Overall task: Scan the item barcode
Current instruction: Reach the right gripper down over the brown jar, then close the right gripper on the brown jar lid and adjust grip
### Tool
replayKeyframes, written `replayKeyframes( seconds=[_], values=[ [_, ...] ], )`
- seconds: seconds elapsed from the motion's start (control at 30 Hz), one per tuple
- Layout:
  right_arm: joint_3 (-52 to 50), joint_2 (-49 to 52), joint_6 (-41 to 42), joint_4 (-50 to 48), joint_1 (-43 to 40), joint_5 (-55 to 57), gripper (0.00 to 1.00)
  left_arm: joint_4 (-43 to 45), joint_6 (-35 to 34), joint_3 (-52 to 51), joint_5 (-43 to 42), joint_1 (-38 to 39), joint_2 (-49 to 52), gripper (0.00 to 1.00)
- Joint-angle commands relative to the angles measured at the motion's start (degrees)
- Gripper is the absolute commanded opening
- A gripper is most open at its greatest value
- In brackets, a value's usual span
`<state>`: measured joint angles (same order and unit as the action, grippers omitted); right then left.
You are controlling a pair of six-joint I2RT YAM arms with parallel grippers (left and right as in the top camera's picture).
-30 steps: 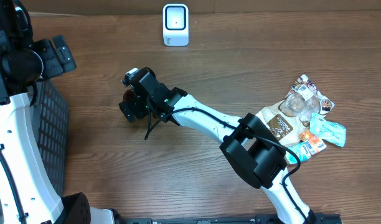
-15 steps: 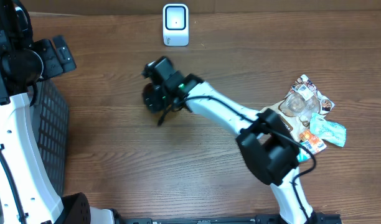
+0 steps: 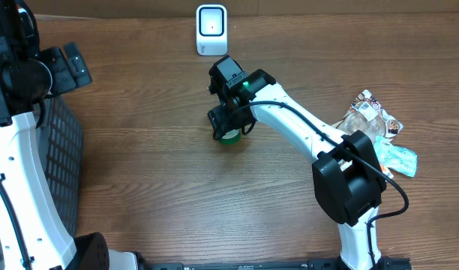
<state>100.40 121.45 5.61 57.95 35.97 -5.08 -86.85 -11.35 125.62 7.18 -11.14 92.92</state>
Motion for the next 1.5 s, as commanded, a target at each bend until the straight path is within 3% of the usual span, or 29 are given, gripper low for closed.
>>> replayKeyframes(
  seconds=[0.0,0.1,0.37,0.5,0.53,0.77,0.87,1.0,1.07,1.3,1.37,1.47],
  values=[
    [0.33,-2.29,0.57,-1.66,-0.37,0.11,0.71,0.11,1.07,0.13,0.5,-0.09,0.07,0.99],
    [-0.39,-2.29,2.99,-4.66,-0.37,1.29,0.71,0.11,1.07,0.11,0.5,-0.09,0.07,1.0],
    [-2.32,-2.27,25.44,-6.4,-0.37,11.54,0.73,0.11,1.07,0.13,0.5,-0.09,0.07,1.0],
    [-2.32,-2.27,31.01,-3.91,-0.37,11.47,1.0,0.11,1.07,0.13,0.5,-0.09,0.07,1.0],
    [-2.23,-2.32,31.5,-2.45,-0.31,11.47,1.0,0.11,1.07,0.13,0.5,-0.09,0.07,1.0],
    [3.54,-2.51,20.61,2.89,-1.25,12.94,1.0,0.11,1.07,0.13,0.5,-0.09,0.07,0.99],
    [4.52,-2.51,16.39,0.98,-1.6,12.83,1.0,0.11,1.07,0.13,0.5,-0.09,0.07,1.0],
    [3.34,-2.38,4.46,-3.34,-1.6,9.9,1.0,0.11,1.07,0.11,0.5,-0.09,0.07,1.0],
    [2.27,-2.38,4.04,-4.79,-1.6,9.4,1.0,0.11,1.07,0.13,0.5,-0.09,0.07,1.0],
    [1.88,-1.79,42.8,-1.9,-1.57,11.47,1.0,0.11,1.07,0.11,0.5,-0.09,0.07,1.0],
    [1.88,-1.79,47.82,-2.1,-1.38,11.41,1.0,0.11,1.07,0.13,0.5,-0.09,0.07,1.0],
    [1.88,-1.79,48.41,-2.1,-0.52,11.72,0.97,0.11,1.07,0.13,0.5,-0.09,0.07,0.99]
  ],
)
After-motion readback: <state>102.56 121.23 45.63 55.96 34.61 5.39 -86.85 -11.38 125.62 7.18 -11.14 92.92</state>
